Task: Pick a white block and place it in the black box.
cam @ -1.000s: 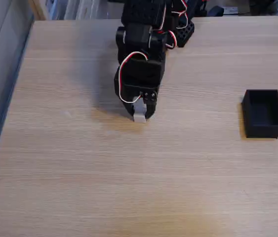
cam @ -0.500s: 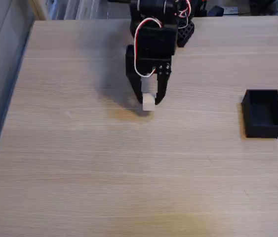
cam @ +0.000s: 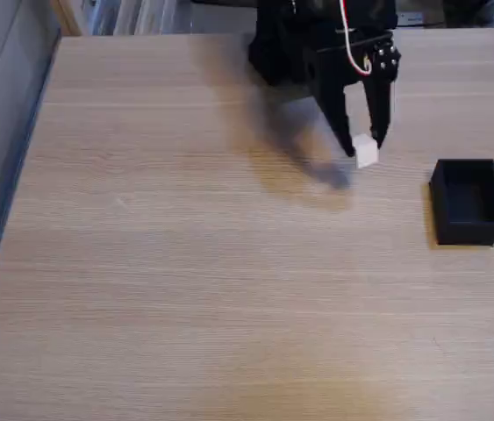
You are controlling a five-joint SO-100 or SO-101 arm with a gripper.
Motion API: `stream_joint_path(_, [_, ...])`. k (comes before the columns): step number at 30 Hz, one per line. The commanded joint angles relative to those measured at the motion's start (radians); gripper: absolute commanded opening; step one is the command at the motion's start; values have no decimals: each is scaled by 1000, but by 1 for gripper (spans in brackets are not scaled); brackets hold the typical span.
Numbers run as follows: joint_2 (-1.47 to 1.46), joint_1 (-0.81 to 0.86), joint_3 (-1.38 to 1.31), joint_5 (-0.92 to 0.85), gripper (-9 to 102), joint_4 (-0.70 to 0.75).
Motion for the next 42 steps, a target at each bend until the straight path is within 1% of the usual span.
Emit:
stream_joint_path(1, [-37,-115,-2,0,0,-92])
stream_joint_path(7, [-204,-224,-71,3,0,-175])
stream_joint_path(17, [-488,-328,-305,98,0,-201])
stream_joint_path(21, [-548,-337,-351,98,1,-227])
stream_joint_path(23, [-561,-334,-353,100,3,-242])
stream_joint_path(26, [-571,-322,-354,123,15,-259])
stream_joint_path(34, [-517,-278,-331,175,23,-241])
stream_joint_path(37, [-466,-265,-311,160,22,-219])
stream_joint_path(38, [-445,-258,-305,150,20,-199])
stream_joint_path(42, [-311,-206,-227,164,0,-114])
